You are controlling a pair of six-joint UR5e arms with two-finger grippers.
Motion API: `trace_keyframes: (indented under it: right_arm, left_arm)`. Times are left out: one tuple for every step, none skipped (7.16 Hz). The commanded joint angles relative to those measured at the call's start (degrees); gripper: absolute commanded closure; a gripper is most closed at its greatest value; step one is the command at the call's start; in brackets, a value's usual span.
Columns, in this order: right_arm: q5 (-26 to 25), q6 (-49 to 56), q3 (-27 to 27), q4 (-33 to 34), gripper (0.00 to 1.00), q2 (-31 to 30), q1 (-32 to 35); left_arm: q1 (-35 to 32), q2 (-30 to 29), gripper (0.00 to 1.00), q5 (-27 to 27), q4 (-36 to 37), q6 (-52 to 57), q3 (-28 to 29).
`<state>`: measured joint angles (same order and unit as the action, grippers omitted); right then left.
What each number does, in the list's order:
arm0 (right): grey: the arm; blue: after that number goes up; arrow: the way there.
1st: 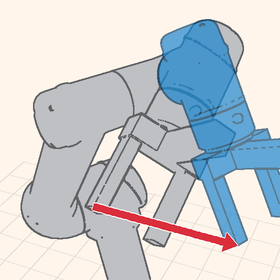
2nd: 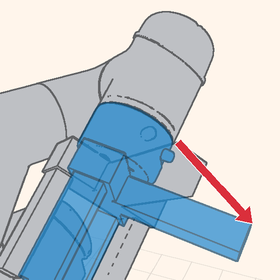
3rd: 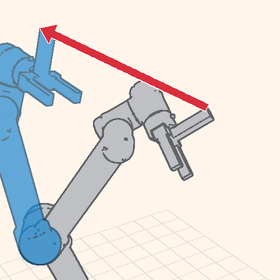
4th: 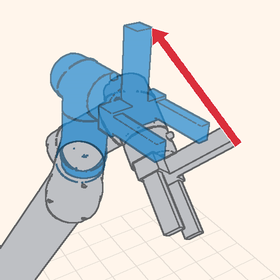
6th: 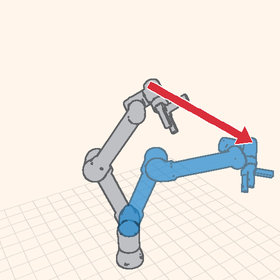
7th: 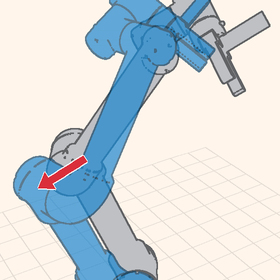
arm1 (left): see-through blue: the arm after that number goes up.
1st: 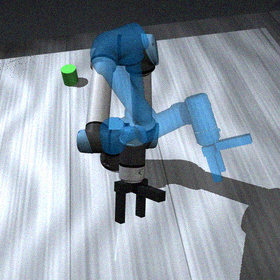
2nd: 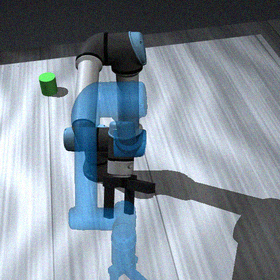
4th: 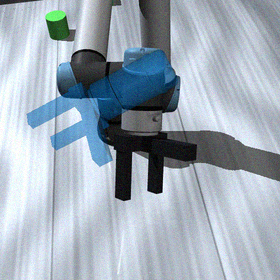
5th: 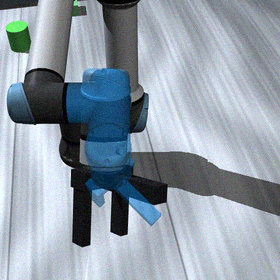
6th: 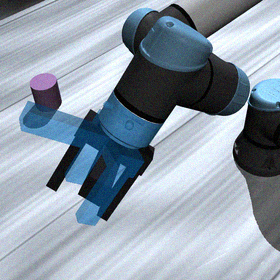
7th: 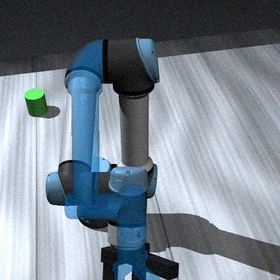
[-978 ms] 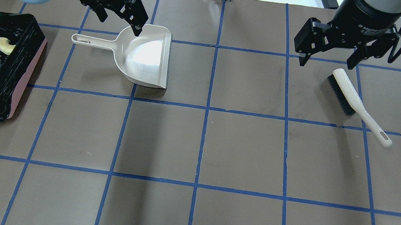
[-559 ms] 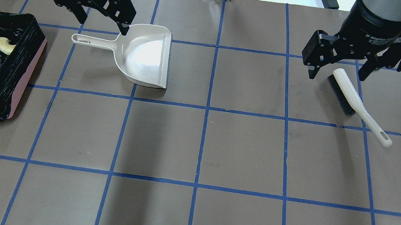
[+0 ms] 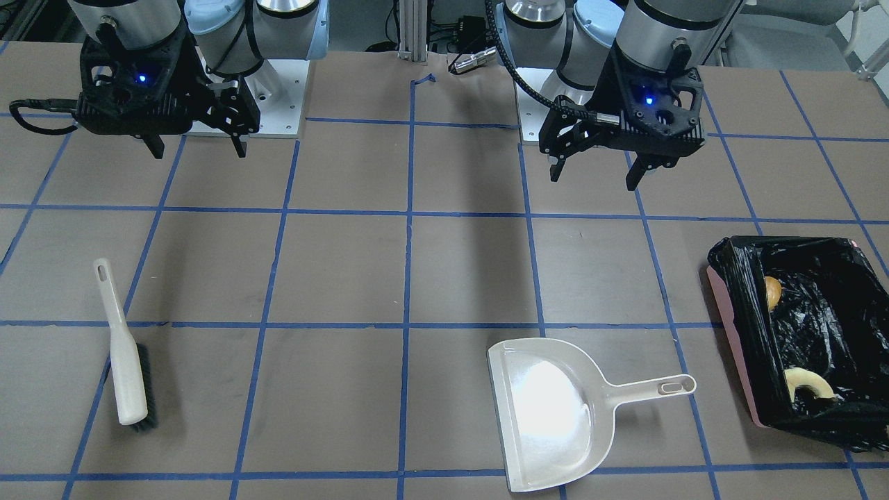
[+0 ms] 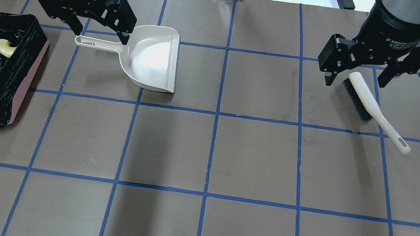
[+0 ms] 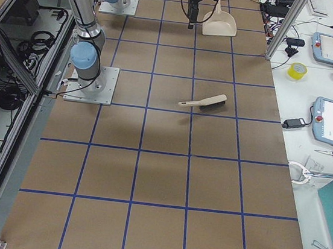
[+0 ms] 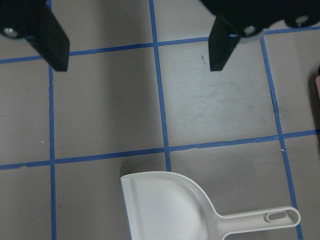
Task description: Sweep and dump trash into bin
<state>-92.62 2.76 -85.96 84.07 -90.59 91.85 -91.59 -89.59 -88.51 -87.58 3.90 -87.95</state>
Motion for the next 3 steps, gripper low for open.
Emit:
trace_keyframes:
  right_arm:
    - [0.07, 0.06, 0.00, -0.04, 0.00, -0.11, 0.00]
    - [0.07, -0.03, 0.00, 0.04, 0.00, -0.03, 0.00]
    - [0.07, -0.12, 0.00, 0.13, 0.00, -0.03, 0.00]
  left_arm:
    - [0.18, 0.12, 0.00, -0.43, 0.13, 1.45, -0.20]
    - [0.18, 0.03, 0.00, -0.44, 0.73, 2.94, -0.11]
    - [0.35, 0.29, 0.00, -0.44, 0.74, 2.78, -0.11]
